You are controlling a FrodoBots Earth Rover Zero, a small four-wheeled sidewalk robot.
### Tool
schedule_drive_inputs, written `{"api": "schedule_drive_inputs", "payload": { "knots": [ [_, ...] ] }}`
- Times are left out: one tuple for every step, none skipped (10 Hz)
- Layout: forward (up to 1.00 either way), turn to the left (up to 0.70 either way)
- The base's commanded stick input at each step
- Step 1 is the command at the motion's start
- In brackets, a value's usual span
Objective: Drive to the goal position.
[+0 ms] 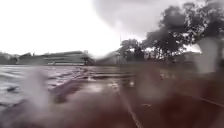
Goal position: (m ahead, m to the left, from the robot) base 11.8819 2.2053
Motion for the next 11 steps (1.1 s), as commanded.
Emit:
{"api": "schedule_drive_inputs", "payload": {
  "knots": [
    [0.45, 0.00],
    [0.45, 0.00],
    [0.45, 0.00],
    [0.45, 0.00],
    [0.45, 0.00],
    [0.45, 0.00],
    [0.45, 0.00],
    [0.45, 0.00],
    [0.45, 0.00],
    [0.45, 0.00],
    [0.45, 0.00]
  ]
}}
